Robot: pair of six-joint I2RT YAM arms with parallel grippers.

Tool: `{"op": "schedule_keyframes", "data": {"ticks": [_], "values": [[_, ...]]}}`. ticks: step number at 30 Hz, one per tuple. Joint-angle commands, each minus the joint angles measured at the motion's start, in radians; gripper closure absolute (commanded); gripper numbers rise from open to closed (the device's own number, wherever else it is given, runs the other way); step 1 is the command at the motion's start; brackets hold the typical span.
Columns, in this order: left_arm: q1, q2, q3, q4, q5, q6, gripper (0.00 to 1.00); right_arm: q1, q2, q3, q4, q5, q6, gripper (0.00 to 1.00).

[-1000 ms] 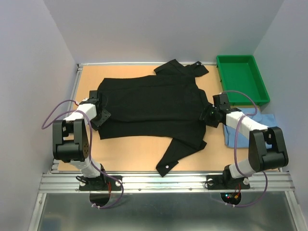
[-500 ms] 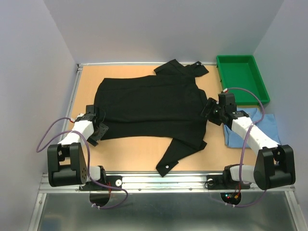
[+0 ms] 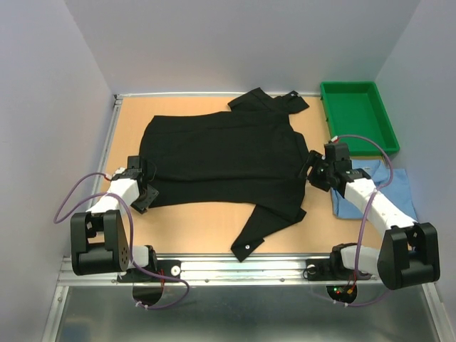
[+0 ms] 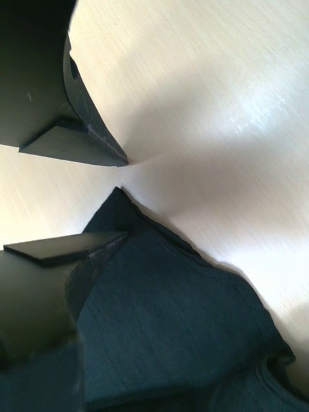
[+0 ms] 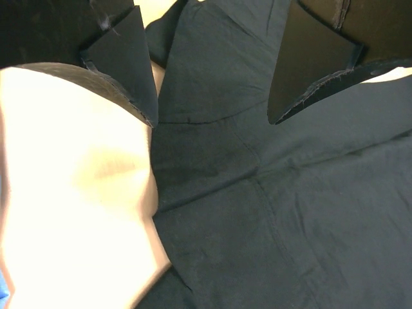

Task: Fold and stack the long sleeve shirts
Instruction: Fold the shirt

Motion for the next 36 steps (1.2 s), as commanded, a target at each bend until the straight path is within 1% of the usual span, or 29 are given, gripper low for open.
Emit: {"op": "schedule_keyframes", "data": {"ticks": [1, 4, 8, 15, 17, 20, 21, 24, 25, 27, 33, 36], "values": [[0.000, 0.042, -0.040, 0.078, 0.029, 0.021, 0.48, -0.007, -0.030, -0.042, -0.011, 0.030, -0.030, 0.26], [0.000, 0.062, -0.034, 0.098, 0.066, 0.035, 0.49, -0.007, -0.042, -0.060, -0.019, 0.036, -0.039, 0.26], [0.000, 0.059, -0.037, 0.104, 0.115, 0.036, 0.45, -0.007, -0.060, -0.062, -0.034, 0.051, -0.051, 0.26], [0.000, 0.052, -0.062, 0.101, 0.141, 0.036, 0.46, -0.009, -0.076, -0.054, -0.046, 0.053, -0.045, 0.26], [0.000, 0.056, -0.068, 0.097, 0.147, 0.041, 0.50, -0.007, -0.077, -0.056, -0.051, 0.056, -0.047, 0.26], [0.000, 0.055, -0.071, 0.083, 0.149, 0.053, 0.66, -0.007, -0.073, -0.066, -0.057, 0.056, -0.045, 0.27], [-0.002, 0.053, -0.067, 0.077, 0.149, 0.056, 0.76, -0.007, -0.071, -0.070, -0.060, 0.055, -0.047, 0.27], [-0.002, 0.024, -0.047, 0.048, 0.155, 0.073, 0.89, -0.007, -0.068, -0.077, -0.075, 0.056, -0.042, 0.27], [-0.002, 0.015, -0.039, 0.032, 0.157, 0.079, 0.95, -0.007, -0.068, -0.080, -0.086, 0.061, -0.043, 0.27], [-0.002, -0.010, -0.018, 0.009, 0.160, 0.098, 1.00, -0.007, -0.064, -0.083, -0.098, 0.071, -0.042, 0.28], [0.000, -0.077, 0.041, -0.072, 0.147, 0.133, 1.00, -0.007, -0.038, -0.100, -0.148, 0.079, -0.044, 0.29], [0.000, -0.099, 0.062, -0.097, 0.143, 0.147, 1.00, -0.007, -0.027, -0.106, -0.148, 0.049, -0.037, 0.30]]}}
